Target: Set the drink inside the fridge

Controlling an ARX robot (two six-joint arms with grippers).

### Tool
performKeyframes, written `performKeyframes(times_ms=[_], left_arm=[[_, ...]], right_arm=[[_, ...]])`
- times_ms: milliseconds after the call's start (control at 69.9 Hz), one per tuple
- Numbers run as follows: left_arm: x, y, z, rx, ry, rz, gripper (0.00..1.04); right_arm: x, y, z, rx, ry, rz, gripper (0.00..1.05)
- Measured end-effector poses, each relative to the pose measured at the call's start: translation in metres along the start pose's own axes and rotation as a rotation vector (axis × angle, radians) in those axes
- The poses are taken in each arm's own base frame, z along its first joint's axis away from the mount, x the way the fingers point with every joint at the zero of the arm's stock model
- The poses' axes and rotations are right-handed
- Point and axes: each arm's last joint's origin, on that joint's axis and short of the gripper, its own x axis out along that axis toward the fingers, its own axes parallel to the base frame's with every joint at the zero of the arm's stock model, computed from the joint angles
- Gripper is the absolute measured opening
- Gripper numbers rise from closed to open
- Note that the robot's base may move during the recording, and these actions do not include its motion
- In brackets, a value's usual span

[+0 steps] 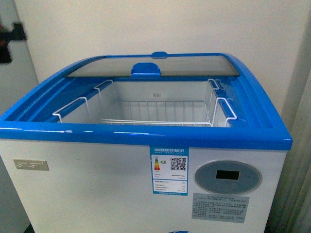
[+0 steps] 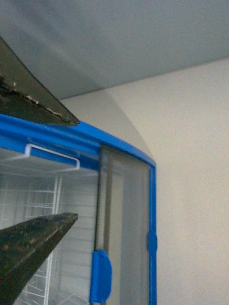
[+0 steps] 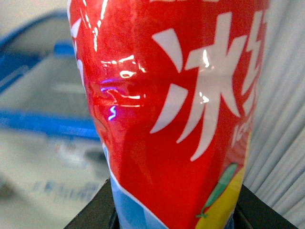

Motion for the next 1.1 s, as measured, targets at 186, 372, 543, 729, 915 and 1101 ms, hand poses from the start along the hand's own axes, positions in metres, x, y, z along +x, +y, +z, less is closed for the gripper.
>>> performKeyframes(times_ms=[186, 372, 543, 729, 915, 1101], left_arm=[[-0.047, 0.012, -0.043, -0.023, 0.087, -0.026, 0.1], [-0.073, 0.02, -0.049, -0.032, 0.07, -0.017, 0.03], [-0.094, 0.025, -0.059, -0.031, 0.076, -0.02, 0.03], [-0.112, 0.037, -0.064, -0.032, 0.074, -0.023, 0.03], [-0.128, 0.038, -0.069, -0.032, 0.078, -0.019, 0.03], [-0.141, 0.038, -0.072, -0.032, 0.077, -0.02, 0.03]], right_arm=[[0.049, -0.006, 0.037, -0.306, 0.028, 0.295, 0.37], [0.124, 0.003, 0.072, -0.691, 0.0, 0.336, 0.37], [0.212, 0.029, 0.075, -1.001, 0.046, 0.411, 0.37], [0.284, 0.067, 0.08, -1.223, 0.054, 0.445, 0.37], [0.321, 0.104, 0.07, -1.355, 0.082, 0.534, 0.37], [0.349, 0.119, 0.045, -1.404, 0.15, 0.585, 0.37]])
